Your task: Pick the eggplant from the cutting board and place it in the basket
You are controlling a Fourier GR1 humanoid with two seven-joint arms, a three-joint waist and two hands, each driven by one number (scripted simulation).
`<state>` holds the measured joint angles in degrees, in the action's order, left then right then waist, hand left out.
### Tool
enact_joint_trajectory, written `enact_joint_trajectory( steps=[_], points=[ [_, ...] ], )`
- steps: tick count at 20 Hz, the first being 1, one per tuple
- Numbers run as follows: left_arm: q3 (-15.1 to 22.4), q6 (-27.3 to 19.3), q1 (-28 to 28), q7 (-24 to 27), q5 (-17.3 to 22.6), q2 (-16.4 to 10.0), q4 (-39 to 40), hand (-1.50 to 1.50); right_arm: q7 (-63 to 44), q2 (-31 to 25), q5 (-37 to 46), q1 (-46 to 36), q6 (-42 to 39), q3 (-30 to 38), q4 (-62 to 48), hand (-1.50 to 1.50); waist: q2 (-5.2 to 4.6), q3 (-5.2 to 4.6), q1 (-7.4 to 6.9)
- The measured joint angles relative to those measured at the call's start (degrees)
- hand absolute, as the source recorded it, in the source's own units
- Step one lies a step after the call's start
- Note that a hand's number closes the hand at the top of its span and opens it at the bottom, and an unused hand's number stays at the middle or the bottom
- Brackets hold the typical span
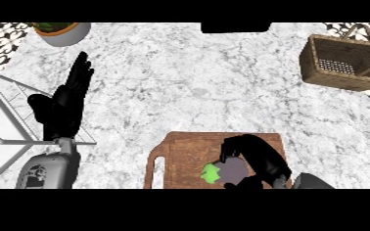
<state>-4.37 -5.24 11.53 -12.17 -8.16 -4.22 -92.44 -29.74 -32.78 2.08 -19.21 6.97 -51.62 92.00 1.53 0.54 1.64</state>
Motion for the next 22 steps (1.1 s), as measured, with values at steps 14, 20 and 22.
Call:
enact_joint_trajectory(
  steps=[14,20,22],
  points=[
    [-1.7,1.0,-0.8,-1.6,-0.1,0.4,-1.8,0.0,30.9,-12.8,-7.3,23.4,14.1,13.5,26.7,1.5,-0.78,0.19,1.16],
    [-1.7,1.8,-0.6,-0.7,-0.3,0.7,-1.5,0.0,27.7,-21.1,-12.2,28.5,15.9,25.8,38.7,1.5,-0.81,0.24,0.83],
    [-1.7,2.2,-0.1,-0.6,-0.5,0.8,-1.2,0.0,24.6,-22.8,-14.5,28.4,16.2,30.1,41.1,1.5,-0.96,0.16,0.52]
  ],
)
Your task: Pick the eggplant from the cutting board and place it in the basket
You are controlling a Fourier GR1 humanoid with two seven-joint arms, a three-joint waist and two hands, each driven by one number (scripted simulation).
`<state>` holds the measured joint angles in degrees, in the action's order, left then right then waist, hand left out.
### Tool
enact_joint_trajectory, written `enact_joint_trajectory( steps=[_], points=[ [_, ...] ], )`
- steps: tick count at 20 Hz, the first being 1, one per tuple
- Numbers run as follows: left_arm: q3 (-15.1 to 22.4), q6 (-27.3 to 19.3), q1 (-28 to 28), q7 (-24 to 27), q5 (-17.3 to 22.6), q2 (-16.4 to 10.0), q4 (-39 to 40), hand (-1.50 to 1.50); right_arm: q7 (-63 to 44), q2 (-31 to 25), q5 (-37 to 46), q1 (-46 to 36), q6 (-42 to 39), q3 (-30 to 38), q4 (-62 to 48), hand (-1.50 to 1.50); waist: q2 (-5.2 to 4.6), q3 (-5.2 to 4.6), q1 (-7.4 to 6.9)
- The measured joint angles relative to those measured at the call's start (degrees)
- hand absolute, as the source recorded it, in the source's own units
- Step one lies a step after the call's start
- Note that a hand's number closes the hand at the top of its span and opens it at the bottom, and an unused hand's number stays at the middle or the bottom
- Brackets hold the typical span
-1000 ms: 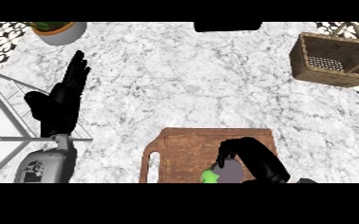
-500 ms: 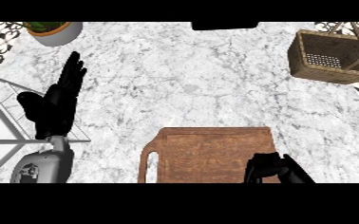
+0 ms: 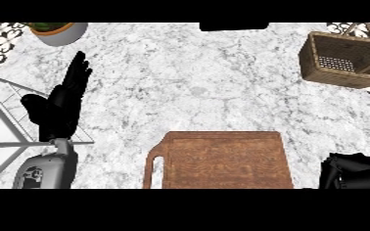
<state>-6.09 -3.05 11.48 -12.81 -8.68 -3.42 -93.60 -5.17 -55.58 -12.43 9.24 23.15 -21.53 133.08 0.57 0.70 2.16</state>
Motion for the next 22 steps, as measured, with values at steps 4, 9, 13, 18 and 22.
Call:
enact_joint_trajectory(
  steps=[4,9,13,18,22],
  points=[
    [0.0,0.6,0.7,0.6,-0.2,0.4,0.5,0.0,-6.5,-1.5,-6.0,-2.0,0.7,9.3,2.2,1.5,-0.11,0.01,-0.6],
    [-0.1,1.4,1.6,1.0,-0.8,1.0,1.1,0.0,-15.2,-2.2,-11.1,-8.6,2.1,18.1,0.6,1.5,-0.3,-0.08,-1.6],
    [-0.3,2.3,2.9,0.8,-0.9,1.2,2.2,0.0,-21.1,-4.9,-15.2,-15.7,1.1,22.9,-3.9,1.5,-0.49,-0.16,-2.48],
    [-0.2,2.4,3.3,1.6,-1.8,2.4,2.3,0.0,-24.8,-8.1,-16.4,-24.1,-1.8,24.7,-13.2,1.5,-0.61,-0.24,-3.48],
    [-0.2,3.3,3.9,2.3,-2.1,2.8,2.7,0.0,-25.1,-9.4,-14.1,-29.2,-4.4,22.1,-19.7,1.5,-0.77,-0.22,-4.12]
  ],
)
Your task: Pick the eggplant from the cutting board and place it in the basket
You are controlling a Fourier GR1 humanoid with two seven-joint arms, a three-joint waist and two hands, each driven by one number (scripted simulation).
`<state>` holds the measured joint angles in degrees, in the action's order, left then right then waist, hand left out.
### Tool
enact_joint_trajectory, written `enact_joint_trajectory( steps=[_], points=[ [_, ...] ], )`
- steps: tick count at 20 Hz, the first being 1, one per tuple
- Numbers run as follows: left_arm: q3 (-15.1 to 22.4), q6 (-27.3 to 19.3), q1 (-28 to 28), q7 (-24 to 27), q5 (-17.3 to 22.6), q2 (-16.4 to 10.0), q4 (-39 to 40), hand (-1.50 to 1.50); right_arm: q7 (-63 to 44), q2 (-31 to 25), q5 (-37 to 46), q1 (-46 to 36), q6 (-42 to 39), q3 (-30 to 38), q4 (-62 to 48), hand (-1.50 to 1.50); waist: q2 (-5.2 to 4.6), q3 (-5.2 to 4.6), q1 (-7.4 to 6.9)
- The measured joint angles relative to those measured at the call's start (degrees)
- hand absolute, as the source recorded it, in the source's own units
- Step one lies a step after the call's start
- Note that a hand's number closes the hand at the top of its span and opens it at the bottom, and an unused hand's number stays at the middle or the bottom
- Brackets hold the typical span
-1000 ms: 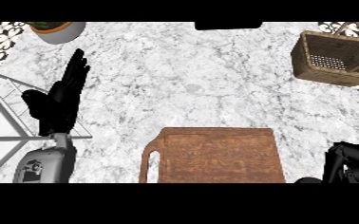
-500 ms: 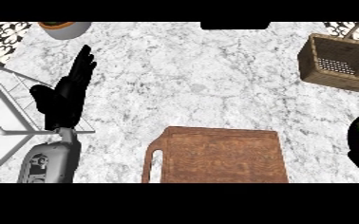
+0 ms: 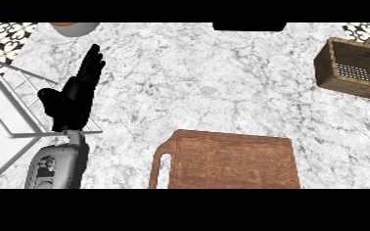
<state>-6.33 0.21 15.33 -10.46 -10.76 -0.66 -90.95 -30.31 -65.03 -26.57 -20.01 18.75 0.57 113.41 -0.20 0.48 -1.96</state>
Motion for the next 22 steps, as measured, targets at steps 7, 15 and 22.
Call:
enact_joint_trajectory(
  steps=[7,15,22],
  points=[
    [-0.6,0.4,0.8,-0.6,-0.4,0.6,0.5,0.0,1.3,2.1,6.0,-7.6,-4.0,-6.5,-12.3,1.5,-0.1,-0.04,-0.45],
    [-2.1,1.5,1.2,-0.4,-0.8,0.7,1.0,0.0,6.1,7.0,10.9,-14.0,-10.0,-9.6,-28.4,1.5,-0.09,-0.06,0.02],
    [-3.1,1.3,1.5,-0.2,-0.8,0.7,1.6,0.0,13.5,10.4,11.3,-18.2,-16.5,-7.7,-42.4,1.5,-0.01,0.02,0.38]
  ],
)
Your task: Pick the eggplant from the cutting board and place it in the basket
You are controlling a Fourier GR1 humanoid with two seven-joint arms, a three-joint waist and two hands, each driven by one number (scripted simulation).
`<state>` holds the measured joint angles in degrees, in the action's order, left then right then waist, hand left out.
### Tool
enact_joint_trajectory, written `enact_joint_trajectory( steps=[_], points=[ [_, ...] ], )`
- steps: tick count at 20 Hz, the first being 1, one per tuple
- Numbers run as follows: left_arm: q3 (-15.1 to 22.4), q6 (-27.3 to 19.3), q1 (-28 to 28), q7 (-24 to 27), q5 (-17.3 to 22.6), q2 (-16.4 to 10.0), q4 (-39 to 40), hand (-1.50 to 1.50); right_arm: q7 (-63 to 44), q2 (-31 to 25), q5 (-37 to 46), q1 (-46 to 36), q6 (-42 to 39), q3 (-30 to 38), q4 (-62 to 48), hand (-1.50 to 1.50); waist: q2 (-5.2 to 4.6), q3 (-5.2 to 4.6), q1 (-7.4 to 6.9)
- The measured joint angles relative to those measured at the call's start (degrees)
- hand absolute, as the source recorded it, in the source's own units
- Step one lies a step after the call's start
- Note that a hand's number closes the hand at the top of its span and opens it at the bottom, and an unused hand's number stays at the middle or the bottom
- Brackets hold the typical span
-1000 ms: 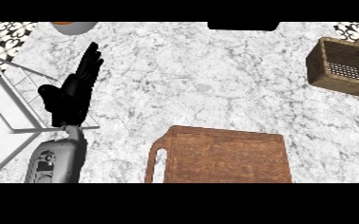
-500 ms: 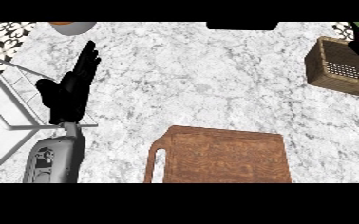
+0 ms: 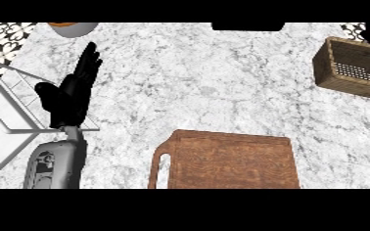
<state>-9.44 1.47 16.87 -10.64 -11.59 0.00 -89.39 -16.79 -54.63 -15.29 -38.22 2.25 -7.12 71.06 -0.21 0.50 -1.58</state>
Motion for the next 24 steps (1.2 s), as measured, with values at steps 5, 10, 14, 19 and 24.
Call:
enact_joint_trajectory(
  steps=[5,10,14,19,24],
  points=[
    [0.4,0.6,-0.6,0.5,-0.2,0.0,-0.6,0.0,4.7,-1.0,3.3,-2.6,-3.8,0.0,-5.6,1.5,-0.04,-0.09,0.06],
    [1.5,0.9,-0.2,0.3,-0.5,0.0,-0.8,0.0,16.0,-6.8,18.3,-2.7,-0.1,-5.5,-4.6,1.5,-0.48,-0.3,-0.87],
    [1.4,0.9,0.2,0.5,-0.3,0.0,-0.3,0.0,22.6,-6.7,26.8,-4.0,4.8,-7.9,-8.1,1.5,-0.5,-0.19,-1.09],
    [0.7,1.0,0.3,0.1,-0.2,0.0,0.1,0.0,26.8,-3.7,32.7,-7.5,7.5,-8.8,-14.8,1.5,-0.3,-0.12,-0.76],
    [0.9,1.4,0.2,0.4,-0.3,0.0,-0.1,0.0,27.4,-1.3,37.2,-12.5,5.7,-10.0,-21.8,1.5,-0.26,-0.2,-0.77]
  ],
)
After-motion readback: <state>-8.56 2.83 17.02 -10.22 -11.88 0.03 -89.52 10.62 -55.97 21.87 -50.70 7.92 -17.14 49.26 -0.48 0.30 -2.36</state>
